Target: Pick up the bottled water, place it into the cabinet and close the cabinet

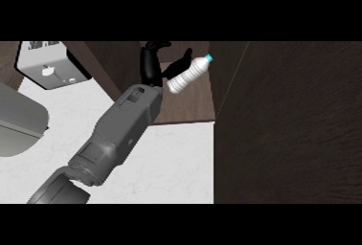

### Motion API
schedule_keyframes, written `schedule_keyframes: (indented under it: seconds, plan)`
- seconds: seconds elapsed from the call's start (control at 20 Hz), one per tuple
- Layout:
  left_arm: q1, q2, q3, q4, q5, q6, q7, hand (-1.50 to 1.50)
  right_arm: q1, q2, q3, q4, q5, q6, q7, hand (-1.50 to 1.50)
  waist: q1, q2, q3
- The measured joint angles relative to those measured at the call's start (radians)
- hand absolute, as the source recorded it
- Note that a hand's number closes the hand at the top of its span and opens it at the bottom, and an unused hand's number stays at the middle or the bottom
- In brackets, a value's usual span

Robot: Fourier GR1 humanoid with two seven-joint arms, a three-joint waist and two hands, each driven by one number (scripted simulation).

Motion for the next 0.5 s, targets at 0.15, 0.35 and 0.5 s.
schedule_keyframes:
  seconds: [0.15,0.35,0.5]
  plan:
    - [0.006,-0.004,0.028,-0.039,0.033,-0.104,-0.044,1.50,0.010,0.000,0.006,-0.003,-0.001,0.005,-0.001,-1.50,0.005,-0.004,0.000]
    - [0.027,-0.005,0.034,-0.064,0.065,-0.190,-0.077,1.50,0.008,0.008,0.018,-0.007,-0.002,0.001,0.017,-1.50,0.016,-0.011,0.001]
    - [0.062,-0.006,-0.007,-0.110,0.106,-0.197,-0.088,1.50,0.009,0.005,0.020,-0.011,-0.002,0.008,0.023,-1.50,0.013,-0.015,0.002]
